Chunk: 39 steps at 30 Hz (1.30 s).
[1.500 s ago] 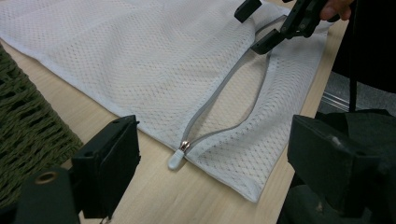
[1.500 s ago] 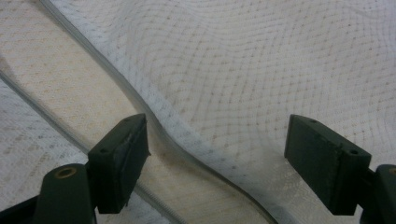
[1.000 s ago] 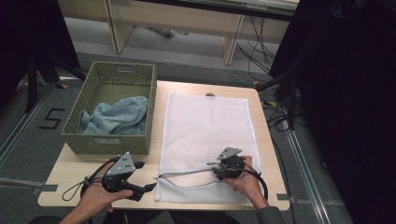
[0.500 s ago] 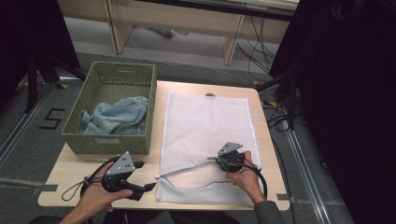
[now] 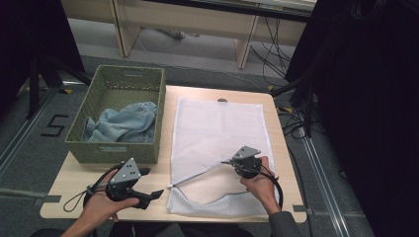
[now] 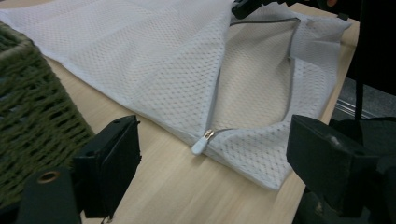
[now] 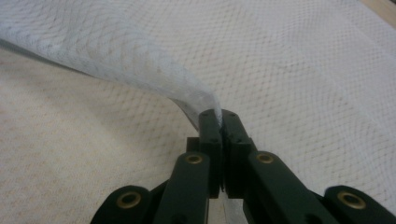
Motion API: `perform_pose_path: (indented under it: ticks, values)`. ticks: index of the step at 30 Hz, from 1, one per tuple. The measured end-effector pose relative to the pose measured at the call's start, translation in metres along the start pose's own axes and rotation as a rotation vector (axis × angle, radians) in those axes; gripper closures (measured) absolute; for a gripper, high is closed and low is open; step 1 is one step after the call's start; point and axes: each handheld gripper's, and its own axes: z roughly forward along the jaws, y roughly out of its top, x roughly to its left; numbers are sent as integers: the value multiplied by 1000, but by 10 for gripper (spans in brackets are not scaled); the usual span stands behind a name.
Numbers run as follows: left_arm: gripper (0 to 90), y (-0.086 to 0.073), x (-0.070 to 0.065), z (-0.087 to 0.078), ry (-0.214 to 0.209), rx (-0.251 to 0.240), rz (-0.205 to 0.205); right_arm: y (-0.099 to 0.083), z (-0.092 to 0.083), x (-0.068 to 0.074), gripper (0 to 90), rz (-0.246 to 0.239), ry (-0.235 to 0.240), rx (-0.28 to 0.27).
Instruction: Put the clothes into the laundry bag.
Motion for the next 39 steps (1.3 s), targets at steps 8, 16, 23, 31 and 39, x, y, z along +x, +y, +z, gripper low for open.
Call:
perform_pose_path:
  ticks: [8,16,23,31,39]
  values:
    - [172,30,38,-23,187,-57,-5,11,-16,-7,898,13,-31,-83]
    - [166,63,89,-40,341,-5,27,17,-21,-15,900,26,-37,-105]
    - [182,79,165,-29,382,150,49,25,-31,-23,900,41,-70,-154]
    - [178,85,196,-13,391,170,34,29,-32,-22,900,43,-38,-160]
    - [178,80,217,14,306,204,-23,28,-30,-21,899,48,-69,-166]
